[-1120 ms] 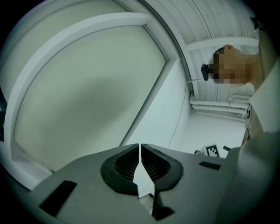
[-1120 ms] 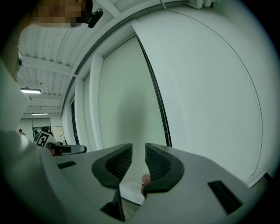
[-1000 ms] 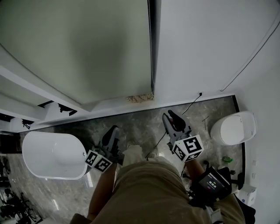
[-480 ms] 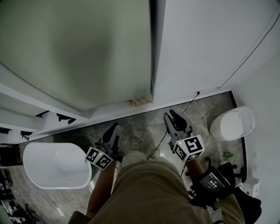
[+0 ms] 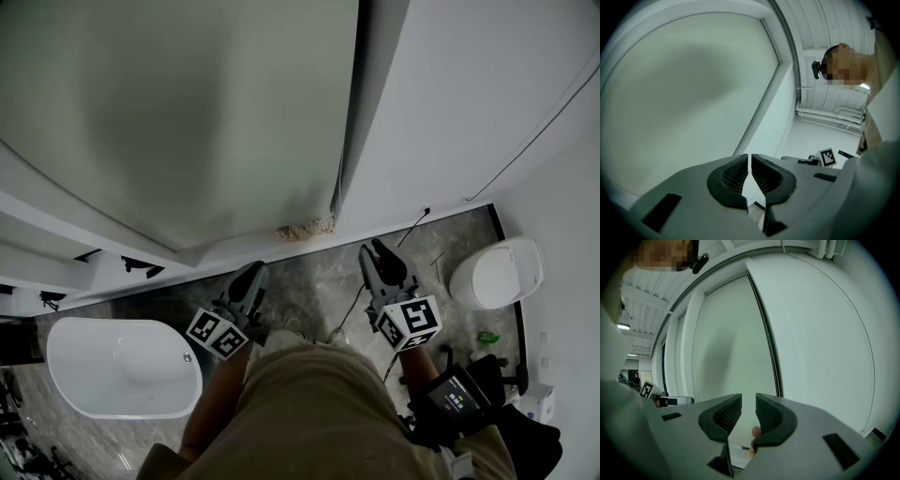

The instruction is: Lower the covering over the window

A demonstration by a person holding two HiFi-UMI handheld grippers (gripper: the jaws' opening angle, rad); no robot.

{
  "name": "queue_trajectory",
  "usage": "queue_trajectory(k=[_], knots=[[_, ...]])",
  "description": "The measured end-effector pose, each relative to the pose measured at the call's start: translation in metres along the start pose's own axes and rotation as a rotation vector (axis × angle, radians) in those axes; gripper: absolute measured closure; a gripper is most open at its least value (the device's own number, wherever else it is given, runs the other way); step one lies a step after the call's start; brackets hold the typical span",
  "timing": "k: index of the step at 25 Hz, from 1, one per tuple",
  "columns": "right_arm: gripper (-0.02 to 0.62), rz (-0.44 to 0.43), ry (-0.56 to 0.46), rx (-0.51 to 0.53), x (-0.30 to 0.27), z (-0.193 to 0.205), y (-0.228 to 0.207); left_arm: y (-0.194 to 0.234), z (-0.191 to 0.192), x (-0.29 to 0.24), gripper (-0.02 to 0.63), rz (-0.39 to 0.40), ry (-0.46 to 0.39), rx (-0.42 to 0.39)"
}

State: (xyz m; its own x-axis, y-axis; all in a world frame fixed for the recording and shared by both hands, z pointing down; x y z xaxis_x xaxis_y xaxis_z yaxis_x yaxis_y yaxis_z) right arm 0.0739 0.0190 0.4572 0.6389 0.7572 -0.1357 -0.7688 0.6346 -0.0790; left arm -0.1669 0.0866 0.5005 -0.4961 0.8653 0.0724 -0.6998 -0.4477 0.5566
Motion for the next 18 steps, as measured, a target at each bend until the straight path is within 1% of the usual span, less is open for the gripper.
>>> queue_trajectory(k=[7, 11, 16, 18], knots=[[0.499, 0.045, -0.033, -0.002, -0.001, -0.007, -0.013, 0.001, -0.010, -0.016, 0.586, 0.046, 0.012, -0.029], [0.499, 0.064, -0.045, -0.006, -0.027, -0.001, 0.006, 0.035, -0.020, -0.013, 0.586, 0.065, 0.030, -0.035], [0.499, 0.096, -0.034, -0.004, -0.046, 0.006, 0.016, 0.063, -0.027, -0.014, 0.586, 0.093, 0.050, -0.028], [0.499, 0.112, -0.028, 0.000, -0.047, 0.005, 0.016, 0.067, -0.028, -0.017, 0.586, 0.106, 0.058, -0.024]])
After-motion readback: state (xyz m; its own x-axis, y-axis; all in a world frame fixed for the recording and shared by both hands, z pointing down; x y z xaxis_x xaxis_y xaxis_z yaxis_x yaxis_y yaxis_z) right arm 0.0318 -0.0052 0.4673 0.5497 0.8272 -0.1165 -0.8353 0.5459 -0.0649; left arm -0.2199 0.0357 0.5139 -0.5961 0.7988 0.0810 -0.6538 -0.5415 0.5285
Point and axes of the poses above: the fingertips, and each gripper's own axes: x backward along the fingers, y to its left, z out of its underside, the point moved 4 cm from there along x, backward along the fingers, and after that the axes turned 3 degrees about x, right-handed, at the moved point
